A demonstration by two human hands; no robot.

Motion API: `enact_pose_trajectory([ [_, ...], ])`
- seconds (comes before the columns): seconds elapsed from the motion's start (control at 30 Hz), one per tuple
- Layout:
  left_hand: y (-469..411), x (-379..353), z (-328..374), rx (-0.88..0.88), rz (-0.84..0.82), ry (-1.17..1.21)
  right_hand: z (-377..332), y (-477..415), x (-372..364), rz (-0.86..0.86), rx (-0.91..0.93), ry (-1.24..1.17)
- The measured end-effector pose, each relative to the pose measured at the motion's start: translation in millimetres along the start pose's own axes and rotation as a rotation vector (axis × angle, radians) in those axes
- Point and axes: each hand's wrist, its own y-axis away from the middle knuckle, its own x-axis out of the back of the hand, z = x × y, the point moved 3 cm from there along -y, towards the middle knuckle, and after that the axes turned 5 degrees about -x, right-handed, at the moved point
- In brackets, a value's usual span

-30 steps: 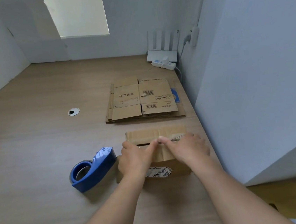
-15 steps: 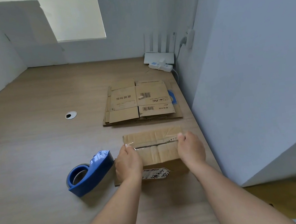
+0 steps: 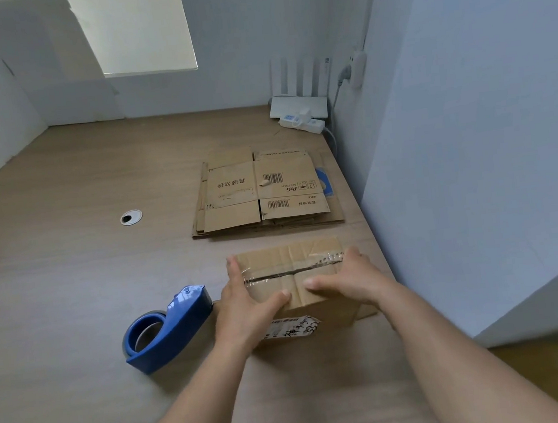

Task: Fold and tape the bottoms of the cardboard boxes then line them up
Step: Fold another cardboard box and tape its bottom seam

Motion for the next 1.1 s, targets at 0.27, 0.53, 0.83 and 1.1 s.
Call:
enact_pose_trajectory([
  [0.27, 0, -1, 6, -0.029, 0.034, -0.199, -11, -7, -5, 0.095, -0.048, 0.060],
  [0.53, 11, 4, 6, -0.077, 0.113, -0.261, -5, -1, -9, 0.133, -0.061, -0.045],
  [0.83, 12, 6, 8, -0.051, 0.166, -0.258, -12, -10, -10, 0.208, -0.116, -0.008],
  [1.1, 13, 4, 7, -0.034, 0.188, -0.276, -20, -5, -14, 0.278, -0.128, 0.116],
])
